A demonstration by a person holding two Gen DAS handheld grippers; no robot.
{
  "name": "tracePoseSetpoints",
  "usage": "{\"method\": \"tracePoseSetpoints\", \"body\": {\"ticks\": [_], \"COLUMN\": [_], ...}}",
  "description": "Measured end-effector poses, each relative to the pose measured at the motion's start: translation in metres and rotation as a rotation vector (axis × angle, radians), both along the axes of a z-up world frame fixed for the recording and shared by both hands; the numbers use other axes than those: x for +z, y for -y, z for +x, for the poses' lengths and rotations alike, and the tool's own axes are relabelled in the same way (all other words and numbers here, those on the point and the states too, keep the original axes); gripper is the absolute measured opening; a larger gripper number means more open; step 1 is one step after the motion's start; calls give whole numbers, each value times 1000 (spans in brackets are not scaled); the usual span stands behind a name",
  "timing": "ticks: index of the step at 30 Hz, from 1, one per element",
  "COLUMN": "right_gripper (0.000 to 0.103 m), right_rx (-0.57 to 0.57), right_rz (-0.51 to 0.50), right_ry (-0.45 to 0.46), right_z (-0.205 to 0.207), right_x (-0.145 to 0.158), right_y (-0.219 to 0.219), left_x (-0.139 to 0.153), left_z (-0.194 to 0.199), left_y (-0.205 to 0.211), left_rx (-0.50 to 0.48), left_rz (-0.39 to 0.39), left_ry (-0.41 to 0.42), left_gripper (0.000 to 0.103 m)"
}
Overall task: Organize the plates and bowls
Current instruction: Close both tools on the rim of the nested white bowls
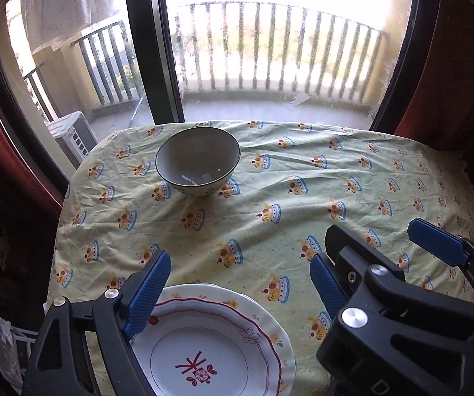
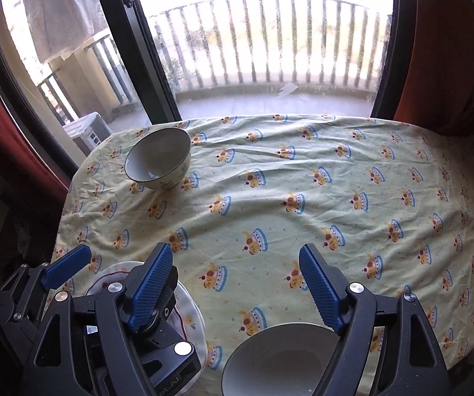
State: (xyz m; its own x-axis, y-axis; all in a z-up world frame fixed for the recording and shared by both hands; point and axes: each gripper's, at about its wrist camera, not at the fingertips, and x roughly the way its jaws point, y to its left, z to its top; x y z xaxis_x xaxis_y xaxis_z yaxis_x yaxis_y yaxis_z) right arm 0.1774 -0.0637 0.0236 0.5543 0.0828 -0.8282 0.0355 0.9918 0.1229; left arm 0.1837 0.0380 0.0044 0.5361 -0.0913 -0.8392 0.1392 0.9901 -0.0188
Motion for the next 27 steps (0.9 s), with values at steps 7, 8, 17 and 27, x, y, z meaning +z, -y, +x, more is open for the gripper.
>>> {"method": "tracePoseSetpoints", "body": {"ticks": [7, 8, 17, 27], "right_gripper": [82, 82, 82, 75], "right_rx": [-13, -17, -51, -95], "right_rz": [-28, -29, -41, -52], "right_ry": [24, 21, 40, 20], "right_z": [46, 53, 118, 178], "right_x": [11, 11, -3, -48], "right_y": [-28, -32, -61, -74], "left_x": [4, 4, -13, -58], "left_z": [46, 53, 117, 176], "left_y": [-27, -30, -59, -67], "left_rx": [12, 12, 28, 5], "left_rz": [-14, -14, -2, 21], "left_ry": [26, 29, 37, 18], "left_gripper": [88, 88, 87, 78]}}
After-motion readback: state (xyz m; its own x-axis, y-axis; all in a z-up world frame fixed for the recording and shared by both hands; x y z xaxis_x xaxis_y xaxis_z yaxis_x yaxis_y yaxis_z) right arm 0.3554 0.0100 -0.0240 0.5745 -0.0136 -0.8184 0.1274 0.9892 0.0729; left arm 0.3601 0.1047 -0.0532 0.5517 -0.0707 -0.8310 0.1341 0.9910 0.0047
